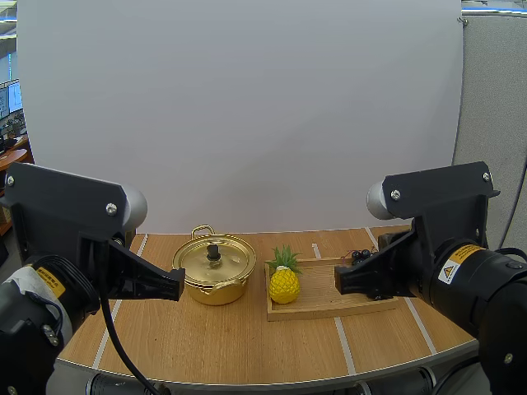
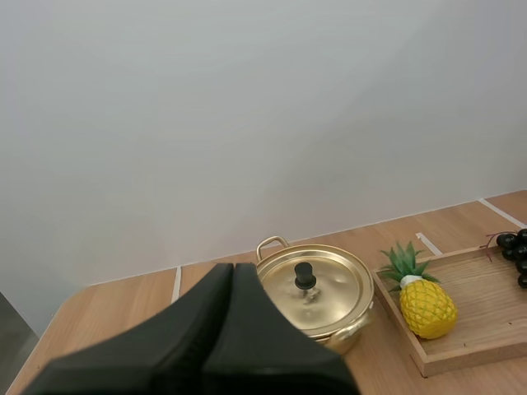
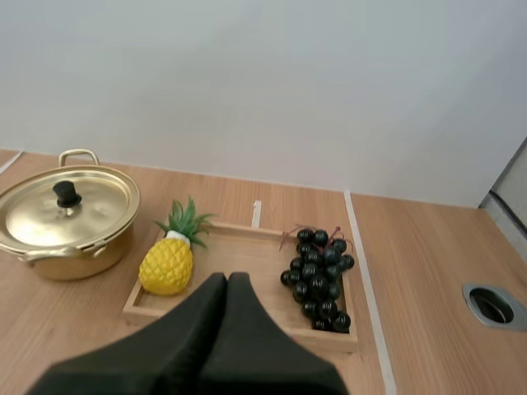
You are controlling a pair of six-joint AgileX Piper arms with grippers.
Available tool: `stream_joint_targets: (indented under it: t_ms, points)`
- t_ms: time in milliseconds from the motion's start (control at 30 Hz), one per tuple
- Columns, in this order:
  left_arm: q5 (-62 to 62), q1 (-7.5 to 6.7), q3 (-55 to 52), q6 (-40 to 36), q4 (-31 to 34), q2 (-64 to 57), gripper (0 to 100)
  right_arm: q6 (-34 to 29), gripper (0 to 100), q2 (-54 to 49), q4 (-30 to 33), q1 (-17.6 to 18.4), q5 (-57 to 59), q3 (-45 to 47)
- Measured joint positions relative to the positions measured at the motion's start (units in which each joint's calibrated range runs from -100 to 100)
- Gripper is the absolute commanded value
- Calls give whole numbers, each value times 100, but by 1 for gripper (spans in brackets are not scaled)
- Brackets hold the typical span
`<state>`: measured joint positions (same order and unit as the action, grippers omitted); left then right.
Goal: Open the pot, put the pineapple inside, and close it
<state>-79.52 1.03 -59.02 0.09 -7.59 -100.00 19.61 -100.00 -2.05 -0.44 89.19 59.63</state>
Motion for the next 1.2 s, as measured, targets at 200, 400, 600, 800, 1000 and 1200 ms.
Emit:
stream_joint_targets:
  t_ms: [200,400,600,800,1000,1200]
  points:
    - [-184,0,6,10,-167,303,0,0,0,129,0,0,511,-38]
    - [17,0,6,318,-576,1663,0,0,0,1331,-11,0,885,-38]
    - [967,0,6,769,-903,2835,0,0,0,2475,-11,0,545,-38]
    - [1572,0,6,946,-1048,3632,0,0,0,3104,-11,0,-321,-38]
    - [2030,0,89,955,-1057,4331,7,22,0,3223,-11,0,-702,-38]
    - [2084,0,313,955,-1070,4689,69,139,50,3236,-11,0,-750,-38]
